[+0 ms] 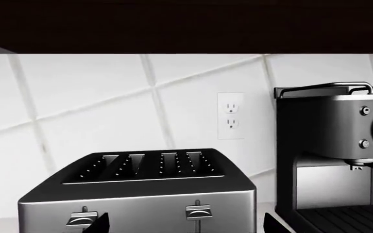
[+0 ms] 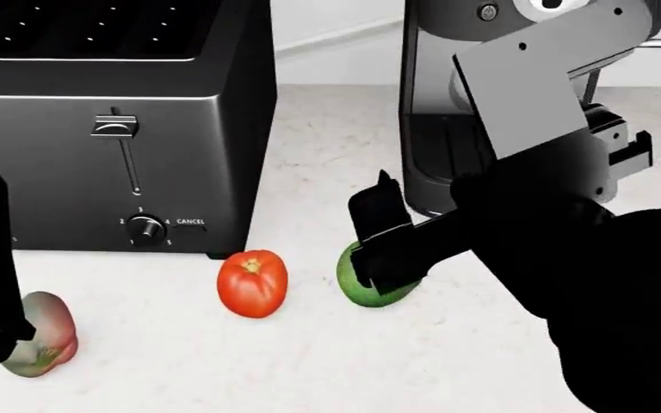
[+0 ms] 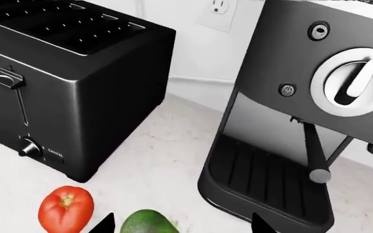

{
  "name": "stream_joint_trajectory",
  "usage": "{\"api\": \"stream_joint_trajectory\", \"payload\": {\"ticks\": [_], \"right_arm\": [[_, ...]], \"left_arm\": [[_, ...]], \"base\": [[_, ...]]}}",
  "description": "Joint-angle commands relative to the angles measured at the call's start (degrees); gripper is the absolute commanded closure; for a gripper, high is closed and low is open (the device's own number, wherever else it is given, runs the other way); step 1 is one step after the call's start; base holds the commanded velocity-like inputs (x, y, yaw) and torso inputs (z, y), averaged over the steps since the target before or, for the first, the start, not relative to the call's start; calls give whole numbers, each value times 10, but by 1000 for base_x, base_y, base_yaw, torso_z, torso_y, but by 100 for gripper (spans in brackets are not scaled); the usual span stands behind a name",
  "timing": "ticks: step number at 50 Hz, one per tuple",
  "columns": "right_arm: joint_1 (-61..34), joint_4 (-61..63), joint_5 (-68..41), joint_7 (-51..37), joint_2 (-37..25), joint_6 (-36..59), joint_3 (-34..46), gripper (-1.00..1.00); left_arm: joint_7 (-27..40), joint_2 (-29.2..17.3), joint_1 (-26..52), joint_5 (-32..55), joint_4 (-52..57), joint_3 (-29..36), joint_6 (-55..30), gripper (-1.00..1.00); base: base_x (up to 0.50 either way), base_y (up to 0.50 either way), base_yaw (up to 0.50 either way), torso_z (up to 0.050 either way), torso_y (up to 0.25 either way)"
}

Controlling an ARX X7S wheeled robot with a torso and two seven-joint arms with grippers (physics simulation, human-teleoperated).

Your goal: Place the avocado, onion, tomato and bell pepper on the cutting board.

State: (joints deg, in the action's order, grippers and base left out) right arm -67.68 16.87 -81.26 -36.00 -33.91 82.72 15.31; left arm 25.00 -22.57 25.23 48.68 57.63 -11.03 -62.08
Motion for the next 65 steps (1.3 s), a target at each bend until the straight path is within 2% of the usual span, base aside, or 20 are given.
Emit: {"api": "stream_joint_trajectory", "payload": {"ticks": [1, 17, 49, 65], "right_arm": [[-4, -23, 113, 126, 3, -52, 77, -100], [-1, -52, 181, 189, 4, -101, 141, -100], [11, -149, 294, 285, 36, -200, 252, -100], [26, -182, 318, 303, 52, -233, 276, -100]], "left_arm": [[6, 1, -6, 11, 3, -13, 4, -100], [43, -19, -16, 61, 15, -27, 3, -100], [93, -51, -14, 106, 11, -8, 31, -100], [118, -65, -12, 130, 10, 1, 43, -100]], "base": [[0, 0, 0, 0, 0], [0, 0, 0, 0, 0], [0, 0, 0, 0, 0], [0, 0, 0, 0, 0]]}}
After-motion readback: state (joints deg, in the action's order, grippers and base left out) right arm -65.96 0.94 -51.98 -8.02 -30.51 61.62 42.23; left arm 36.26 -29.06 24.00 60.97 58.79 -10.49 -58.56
